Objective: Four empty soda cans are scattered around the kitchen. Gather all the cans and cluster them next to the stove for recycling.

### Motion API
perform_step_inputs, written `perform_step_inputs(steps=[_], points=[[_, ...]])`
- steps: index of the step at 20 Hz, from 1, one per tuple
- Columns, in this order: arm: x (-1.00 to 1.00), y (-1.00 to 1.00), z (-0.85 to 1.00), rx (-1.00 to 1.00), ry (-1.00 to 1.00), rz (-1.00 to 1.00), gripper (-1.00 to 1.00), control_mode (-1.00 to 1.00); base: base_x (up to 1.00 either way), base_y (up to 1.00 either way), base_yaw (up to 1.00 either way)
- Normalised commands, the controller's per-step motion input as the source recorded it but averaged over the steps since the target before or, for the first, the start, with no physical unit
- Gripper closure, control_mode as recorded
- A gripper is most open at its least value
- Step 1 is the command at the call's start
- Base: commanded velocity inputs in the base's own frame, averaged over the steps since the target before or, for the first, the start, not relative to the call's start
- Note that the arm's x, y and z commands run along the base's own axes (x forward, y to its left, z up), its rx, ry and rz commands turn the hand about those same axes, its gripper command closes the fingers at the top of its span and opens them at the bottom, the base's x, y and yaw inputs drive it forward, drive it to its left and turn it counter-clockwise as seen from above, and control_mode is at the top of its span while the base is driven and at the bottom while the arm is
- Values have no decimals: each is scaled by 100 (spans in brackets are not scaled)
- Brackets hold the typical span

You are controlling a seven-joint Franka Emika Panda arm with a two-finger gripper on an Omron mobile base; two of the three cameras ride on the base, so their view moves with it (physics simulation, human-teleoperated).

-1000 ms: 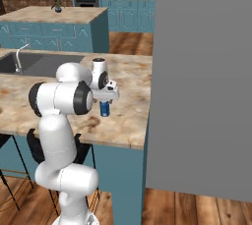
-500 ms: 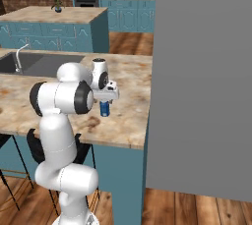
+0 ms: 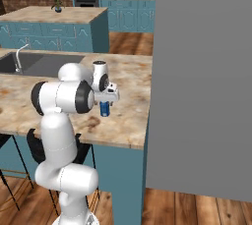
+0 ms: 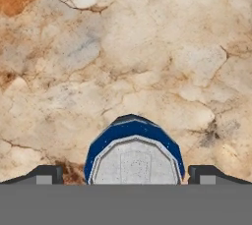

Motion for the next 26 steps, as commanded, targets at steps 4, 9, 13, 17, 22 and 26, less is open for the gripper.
perform_step_inputs(steps=[4,9,13,17,22,26], points=[[0,0,-16,0,0,0,-100,-100,0,0,0],[0,0,-2,0,1,0,100,-100,0,0,0],[0,0,0,0,0,0,100,-100,0,0,0],[-1,0,3,0,-4,0,100,-100,0,0,0],[-5,0,37,0,-14,0,100,-100,0,0,0],[-19,0,53,0,-12,0,100,-100,0,0,0]])
